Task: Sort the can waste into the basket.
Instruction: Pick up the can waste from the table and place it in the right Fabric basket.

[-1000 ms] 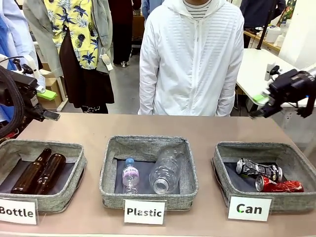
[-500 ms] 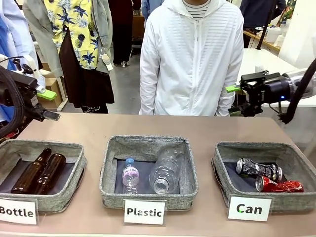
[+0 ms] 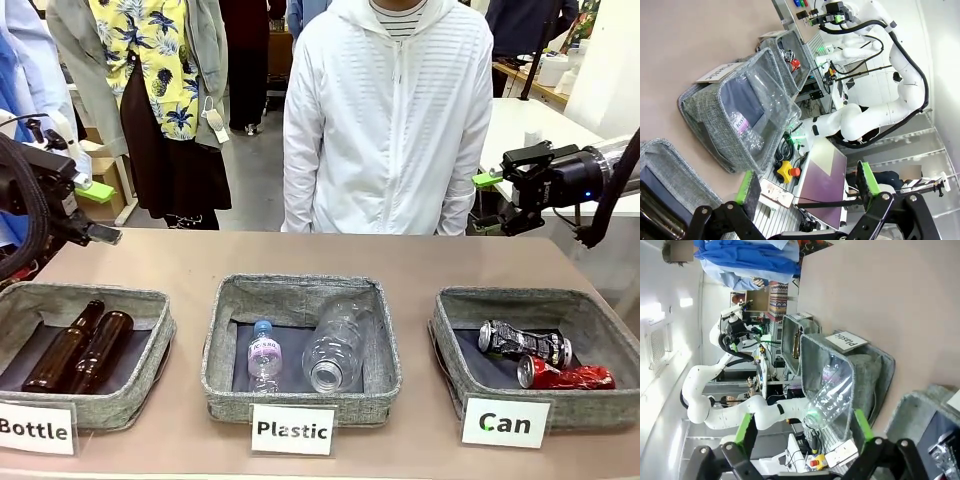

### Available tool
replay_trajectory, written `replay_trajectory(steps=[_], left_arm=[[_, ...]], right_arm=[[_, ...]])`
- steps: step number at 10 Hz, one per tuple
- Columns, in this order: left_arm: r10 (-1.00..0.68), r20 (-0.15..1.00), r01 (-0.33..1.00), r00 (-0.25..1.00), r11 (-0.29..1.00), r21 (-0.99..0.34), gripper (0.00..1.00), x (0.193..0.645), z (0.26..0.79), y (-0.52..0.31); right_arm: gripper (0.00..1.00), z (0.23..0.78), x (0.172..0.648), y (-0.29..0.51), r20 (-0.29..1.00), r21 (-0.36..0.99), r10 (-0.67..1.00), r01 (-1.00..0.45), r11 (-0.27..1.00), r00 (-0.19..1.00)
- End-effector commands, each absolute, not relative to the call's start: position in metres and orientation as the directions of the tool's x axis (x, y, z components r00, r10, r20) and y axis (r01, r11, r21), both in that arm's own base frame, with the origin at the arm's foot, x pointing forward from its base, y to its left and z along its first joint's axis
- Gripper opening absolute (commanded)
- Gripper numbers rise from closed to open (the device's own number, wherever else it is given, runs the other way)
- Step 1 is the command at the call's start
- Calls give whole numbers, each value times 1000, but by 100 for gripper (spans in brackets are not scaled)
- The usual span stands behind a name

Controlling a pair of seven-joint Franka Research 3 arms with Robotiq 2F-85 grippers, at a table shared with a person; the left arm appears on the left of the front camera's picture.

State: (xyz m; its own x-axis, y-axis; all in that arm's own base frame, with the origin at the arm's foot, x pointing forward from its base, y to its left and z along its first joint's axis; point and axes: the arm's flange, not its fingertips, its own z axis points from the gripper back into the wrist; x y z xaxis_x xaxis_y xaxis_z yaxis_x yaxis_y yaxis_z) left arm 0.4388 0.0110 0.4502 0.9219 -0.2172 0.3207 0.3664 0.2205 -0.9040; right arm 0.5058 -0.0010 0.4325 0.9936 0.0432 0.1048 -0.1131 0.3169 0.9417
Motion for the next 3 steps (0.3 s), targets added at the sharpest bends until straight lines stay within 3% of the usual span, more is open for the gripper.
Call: replay_trajectory(steps=[1,3], left_arm=[[-223,319,368,921,232,-900,100,437,452,11],[-223,319,368,921,232,-900,100,437,452,11]], right_arm=[[100,434,509,-1,129,940,54,-139,313,990],[100,434,509,-1,129,940,54,-139,313,990]])
